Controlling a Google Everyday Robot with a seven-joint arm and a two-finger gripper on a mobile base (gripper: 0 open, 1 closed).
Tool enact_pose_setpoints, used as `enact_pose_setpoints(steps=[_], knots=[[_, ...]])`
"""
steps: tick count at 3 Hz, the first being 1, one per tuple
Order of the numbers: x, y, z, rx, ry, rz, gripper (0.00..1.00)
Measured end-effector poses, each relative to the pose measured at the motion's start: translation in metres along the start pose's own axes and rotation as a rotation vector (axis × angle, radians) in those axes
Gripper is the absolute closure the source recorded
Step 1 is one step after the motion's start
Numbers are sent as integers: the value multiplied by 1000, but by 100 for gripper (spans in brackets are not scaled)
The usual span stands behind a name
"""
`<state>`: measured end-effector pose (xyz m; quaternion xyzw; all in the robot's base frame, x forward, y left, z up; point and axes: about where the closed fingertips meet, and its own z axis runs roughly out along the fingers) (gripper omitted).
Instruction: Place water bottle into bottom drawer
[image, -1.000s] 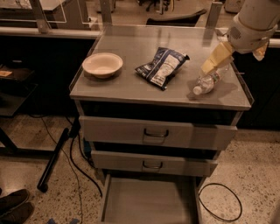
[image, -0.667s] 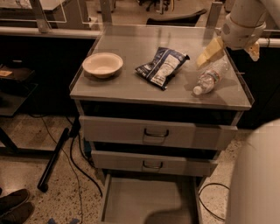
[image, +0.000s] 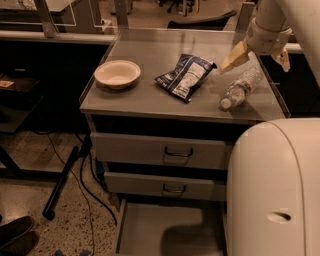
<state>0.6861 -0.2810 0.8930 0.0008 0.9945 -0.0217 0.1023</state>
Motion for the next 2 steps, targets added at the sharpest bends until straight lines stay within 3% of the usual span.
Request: enact_pose_setpoints(steps=[2], knots=[[-24,-6,25,-3,-17,54,0]])
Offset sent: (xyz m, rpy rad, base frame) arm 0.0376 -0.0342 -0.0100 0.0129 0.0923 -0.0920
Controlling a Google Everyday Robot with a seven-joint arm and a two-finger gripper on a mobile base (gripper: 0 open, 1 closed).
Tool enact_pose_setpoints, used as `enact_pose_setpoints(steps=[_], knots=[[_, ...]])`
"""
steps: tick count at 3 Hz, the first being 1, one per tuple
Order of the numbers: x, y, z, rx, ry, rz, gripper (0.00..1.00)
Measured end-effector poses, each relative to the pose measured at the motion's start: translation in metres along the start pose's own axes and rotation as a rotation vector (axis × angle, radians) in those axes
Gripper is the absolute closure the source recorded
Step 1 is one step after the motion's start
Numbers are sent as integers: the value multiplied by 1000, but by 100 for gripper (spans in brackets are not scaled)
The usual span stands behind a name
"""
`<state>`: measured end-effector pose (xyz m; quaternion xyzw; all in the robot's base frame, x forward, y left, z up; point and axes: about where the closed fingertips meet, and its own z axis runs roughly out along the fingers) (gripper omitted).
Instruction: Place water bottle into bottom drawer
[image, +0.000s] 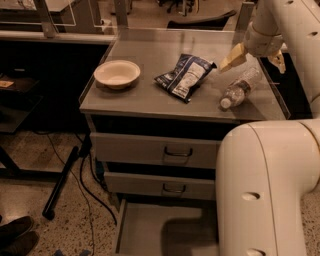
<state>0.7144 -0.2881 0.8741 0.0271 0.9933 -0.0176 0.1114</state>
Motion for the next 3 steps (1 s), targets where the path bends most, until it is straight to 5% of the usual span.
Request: enact_pose_setpoints(steps=[3], knots=[[1,-12,43,-2,52,22,0]])
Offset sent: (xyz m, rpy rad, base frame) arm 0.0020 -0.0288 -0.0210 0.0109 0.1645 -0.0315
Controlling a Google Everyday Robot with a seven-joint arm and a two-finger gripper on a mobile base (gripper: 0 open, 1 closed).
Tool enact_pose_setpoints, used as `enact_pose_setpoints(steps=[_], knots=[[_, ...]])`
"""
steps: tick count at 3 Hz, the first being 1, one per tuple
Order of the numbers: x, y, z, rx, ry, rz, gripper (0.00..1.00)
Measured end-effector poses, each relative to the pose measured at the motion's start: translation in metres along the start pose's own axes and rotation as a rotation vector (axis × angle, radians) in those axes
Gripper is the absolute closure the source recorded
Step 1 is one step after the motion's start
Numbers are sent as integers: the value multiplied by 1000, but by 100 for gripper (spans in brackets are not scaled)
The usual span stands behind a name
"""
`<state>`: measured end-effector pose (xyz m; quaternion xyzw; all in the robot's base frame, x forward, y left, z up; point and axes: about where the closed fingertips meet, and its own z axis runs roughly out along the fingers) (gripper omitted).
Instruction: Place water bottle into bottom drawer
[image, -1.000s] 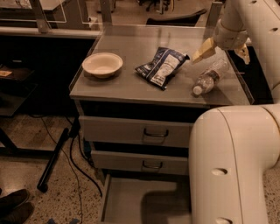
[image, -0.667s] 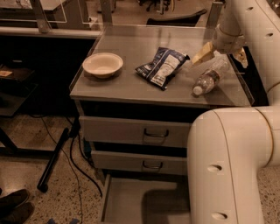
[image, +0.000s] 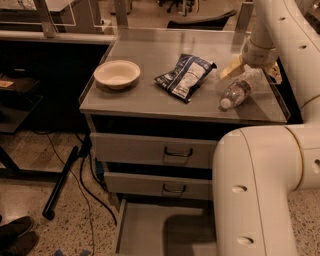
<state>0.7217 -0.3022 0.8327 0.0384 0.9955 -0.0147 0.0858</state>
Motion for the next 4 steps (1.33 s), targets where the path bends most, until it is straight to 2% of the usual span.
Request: enact_pose_setpoints(steps=[1,2,3,4], knots=[[1,-3,10,3,15,1,0],[1,-3,10,3,15,1,19],[1,-3,10,3,15,1,50],[1,-3,10,3,15,1,73]])
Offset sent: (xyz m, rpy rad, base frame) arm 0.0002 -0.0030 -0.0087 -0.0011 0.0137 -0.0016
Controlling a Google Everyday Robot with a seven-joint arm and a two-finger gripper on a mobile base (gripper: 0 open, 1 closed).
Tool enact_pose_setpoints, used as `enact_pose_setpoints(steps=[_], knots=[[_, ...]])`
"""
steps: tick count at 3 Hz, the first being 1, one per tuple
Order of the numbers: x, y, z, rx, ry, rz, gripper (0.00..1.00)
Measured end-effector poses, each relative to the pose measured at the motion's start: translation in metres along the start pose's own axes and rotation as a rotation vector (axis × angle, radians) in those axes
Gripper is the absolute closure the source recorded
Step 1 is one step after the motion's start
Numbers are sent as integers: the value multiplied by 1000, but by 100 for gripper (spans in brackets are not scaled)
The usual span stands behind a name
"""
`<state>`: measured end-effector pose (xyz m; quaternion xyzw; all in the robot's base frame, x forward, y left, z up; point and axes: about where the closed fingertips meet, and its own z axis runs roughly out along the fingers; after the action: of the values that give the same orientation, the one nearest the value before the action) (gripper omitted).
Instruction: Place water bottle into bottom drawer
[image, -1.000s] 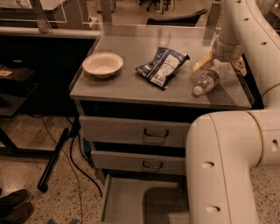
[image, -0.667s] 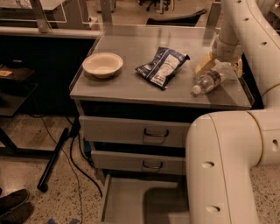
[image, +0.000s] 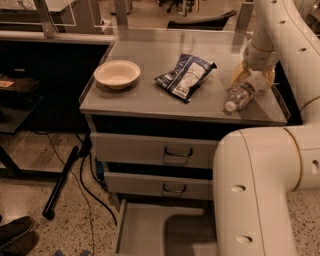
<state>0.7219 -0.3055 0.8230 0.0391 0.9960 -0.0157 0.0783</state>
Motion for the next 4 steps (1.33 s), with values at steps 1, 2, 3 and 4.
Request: enact_pose_setpoints(steps=[1,2,3,4], knots=[[0,0,0,0,0,0,96],[0,0,0,0,0,0,100],[0,0,0,0,0,0,100],[0,0,-2,0,0,0,100]])
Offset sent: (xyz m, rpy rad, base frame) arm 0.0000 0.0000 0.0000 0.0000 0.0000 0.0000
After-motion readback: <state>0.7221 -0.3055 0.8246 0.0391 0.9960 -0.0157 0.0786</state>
